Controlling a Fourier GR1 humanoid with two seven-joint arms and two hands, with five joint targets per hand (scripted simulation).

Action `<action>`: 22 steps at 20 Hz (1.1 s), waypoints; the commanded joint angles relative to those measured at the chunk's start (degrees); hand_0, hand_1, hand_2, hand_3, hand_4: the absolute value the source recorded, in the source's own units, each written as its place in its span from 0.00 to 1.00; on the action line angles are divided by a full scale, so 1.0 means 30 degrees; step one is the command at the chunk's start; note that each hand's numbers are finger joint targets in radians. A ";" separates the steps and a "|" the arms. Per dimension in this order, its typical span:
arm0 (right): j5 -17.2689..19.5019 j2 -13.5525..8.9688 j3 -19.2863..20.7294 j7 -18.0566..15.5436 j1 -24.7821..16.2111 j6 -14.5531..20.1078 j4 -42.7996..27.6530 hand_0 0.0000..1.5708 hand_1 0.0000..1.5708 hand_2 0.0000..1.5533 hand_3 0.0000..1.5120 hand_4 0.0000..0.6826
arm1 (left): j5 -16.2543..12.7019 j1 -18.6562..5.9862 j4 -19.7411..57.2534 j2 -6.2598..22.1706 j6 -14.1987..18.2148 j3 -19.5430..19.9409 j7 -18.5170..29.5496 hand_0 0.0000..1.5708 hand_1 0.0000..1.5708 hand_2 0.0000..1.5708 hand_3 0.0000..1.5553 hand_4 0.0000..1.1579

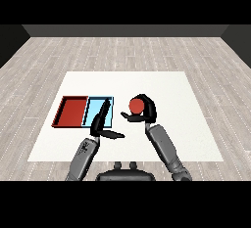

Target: Pick the red can and put it in the red box

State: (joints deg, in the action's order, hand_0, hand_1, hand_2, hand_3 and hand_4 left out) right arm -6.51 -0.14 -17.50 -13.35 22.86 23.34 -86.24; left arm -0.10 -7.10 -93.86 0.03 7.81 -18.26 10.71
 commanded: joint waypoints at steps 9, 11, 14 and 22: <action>-0.0807 0.0044 -0.1049 -0.1717 -0.0331 -0.0643 0.0259 0.93 0.93 0.93 0.92 0.96 | -0.1202 -0.1153 0.5109 -0.0008 0.1538 -0.1751 0.2397 0.00 0.00 0.00 0.00 0.00; 0.0006 0.0045 -0.0166 -0.2003 -0.1507 -0.1460 -0.0245 0.93 0.93 0.93 0.92 0.96 | -0.1247 -0.1735 0.3350 -0.0008 0.1325 -0.1450 0.0198 0.00 0.00 0.00 0.00 0.00; -0.0371 0.0046 -0.1318 -0.1653 -0.0181 0.0012 0.0081 0.93 0.93 0.92 0.92 0.96 | -0.2227 -0.2388 0.5042 -0.0008 0.1166 -0.0854 0.0841 0.00 0.00 0.00 0.00 0.00; -0.0597 0.0046 -0.1502 -0.1798 -0.0907 -0.0648 -0.0558 0.94 0.94 0.93 0.92 0.99 | -0.3115 -0.2077 0.4619 -0.0008 0.3388 -0.3936 0.1364 0.00 0.00 0.00 0.00 0.00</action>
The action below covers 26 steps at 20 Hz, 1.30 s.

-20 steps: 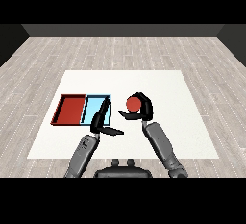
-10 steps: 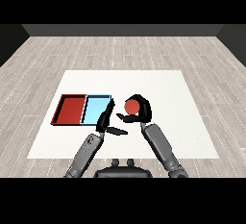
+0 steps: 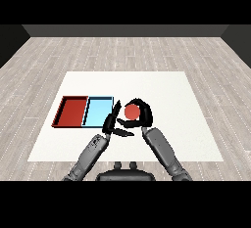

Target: Pick the red can and put it in the red box

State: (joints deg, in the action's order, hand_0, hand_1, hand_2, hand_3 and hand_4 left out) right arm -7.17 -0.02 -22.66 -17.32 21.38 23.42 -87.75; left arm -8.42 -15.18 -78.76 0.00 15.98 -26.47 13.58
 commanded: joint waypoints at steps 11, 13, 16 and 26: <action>-0.1964 0.0007 -0.1734 -0.0894 -0.0162 0.0979 -0.0278 0.96 0.96 0.94 0.94 0.96 | -0.2417 -0.1350 0.2843 0.0000 0.0567 -0.1231 0.2053 0.00 0.00 0.00 0.00 0.00; -0.2800 0.0007 -0.2107 -0.2103 0.0130 0.1237 0.0313 0.96 0.96 0.93 0.94 0.95 | -0.2863 -0.1741 0.3460 0.0000 -0.0260 -0.1228 0.2502 0.00 0.00 0.00 0.00 0.00; -0.2201 0.0006 -0.1490 0.0025 0.1314 0.1245 0.0138 0.98 0.98 0.94 0.94 0.96 | -0.2396 -0.1606 0.2319 0.0002 -0.0463 -0.0841 0.1456 0.00 0.00 0.00 0.00 0.00; -0.3475 0.0002 -0.3928 -0.1812 0.2087 0.3406 0.1803 0.99 0.99 0.94 0.92 0.96 | -0.4764 -0.2114 0.1584 0.0010 0.4818 -0.1567 0.0809 0.92 0.92 0.94 0.92 0.96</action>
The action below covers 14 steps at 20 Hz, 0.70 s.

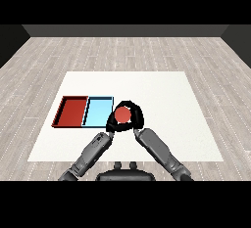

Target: Pick the red can and put it in the red box

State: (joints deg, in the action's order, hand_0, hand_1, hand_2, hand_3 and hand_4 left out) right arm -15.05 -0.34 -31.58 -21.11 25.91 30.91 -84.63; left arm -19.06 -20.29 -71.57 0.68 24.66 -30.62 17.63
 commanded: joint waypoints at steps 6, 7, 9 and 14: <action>0.0563 0.0105 0.0402 0.0843 -0.0676 -0.0478 -0.1257 0.95 0.95 0.93 0.92 0.95 | -0.1206 -0.1261 0.1076 -0.0209 0.2152 -0.0560 -0.0037 1.00 1.00 1.00 0.95 0.96; 0.0693 0.0104 0.0357 0.0917 -0.0734 -0.0941 -0.1001 0.95 0.95 0.93 0.92 0.95 | -0.0930 -0.0822 0.1352 -0.0210 0.1917 -0.0168 0.0466 1.00 1.00 0.99 0.95 0.97; -0.0008 0.0107 0.0931 -0.0048 -0.0043 -0.1318 0.0783 0.94 0.94 0.93 0.92 0.94 | -0.0864 -0.0748 0.0594 -0.0214 0.3032 -0.0883 0.0286 1.00 1.00 0.99 0.95 0.97; -0.1138 0.0107 -0.0638 -0.0917 -0.0157 -0.0097 0.0371 0.95 0.95 0.93 0.92 0.93 | -0.1309 -0.0408 0.0344 -0.0212 0.3884 -0.1112 0.2625 1.00 1.00 1.00 0.95 0.98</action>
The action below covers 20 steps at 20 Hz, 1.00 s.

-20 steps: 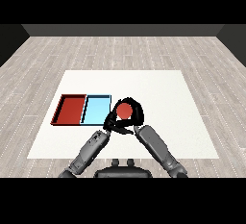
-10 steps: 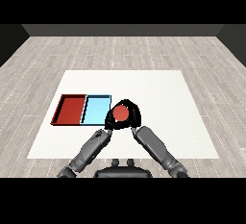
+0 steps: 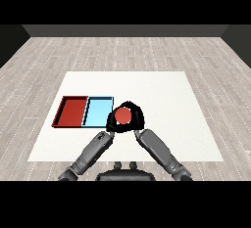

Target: Pick the red can and put it in the red box

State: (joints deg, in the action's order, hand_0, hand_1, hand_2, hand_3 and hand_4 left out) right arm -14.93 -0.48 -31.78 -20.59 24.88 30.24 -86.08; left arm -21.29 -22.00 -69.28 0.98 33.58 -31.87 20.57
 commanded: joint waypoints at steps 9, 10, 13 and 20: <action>0.1637 0.0160 0.0081 0.2631 0.0026 0.0033 0.0311 0.00 0.00 0.00 0.00 0.00 | 0.0117 0.0584 -0.0998 -0.0319 -0.0491 0.0481 0.2154 1.00 1.00 1.00 0.97 0.99; 0.1642 0.0160 0.0531 0.3081 0.0799 0.0228 0.0845 0.00 0.00 0.00 0.00 0.00 | -0.0528 0.0416 0.0015 -0.0320 -0.0613 0.0427 0.3118 1.00 1.00 1.00 0.97 0.99; 0.0874 0.0158 0.0459 0.2177 0.0821 0.0111 0.1029 0.00 0.00 0.00 0.00 0.00 | 0.0287 0.0987 -0.0530 -0.0320 -0.0364 0.0686 0.2814 1.00 1.00 1.00 0.97 0.98; 0.0945 0.0159 0.1252 0.1352 -0.0456 -0.0989 0.1379 0.00 0.00 0.00 0.00 0.00 | 0.0382 0.0163 -0.0745 -0.0322 0.0453 0.0636 0.1835 1.00 1.00 1.00 0.96 0.98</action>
State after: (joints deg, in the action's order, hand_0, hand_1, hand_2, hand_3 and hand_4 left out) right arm -10.97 -0.06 -29.91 -12.90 23.93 29.09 -85.82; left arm -20.30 -20.54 -70.96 0.36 35.52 -30.62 25.96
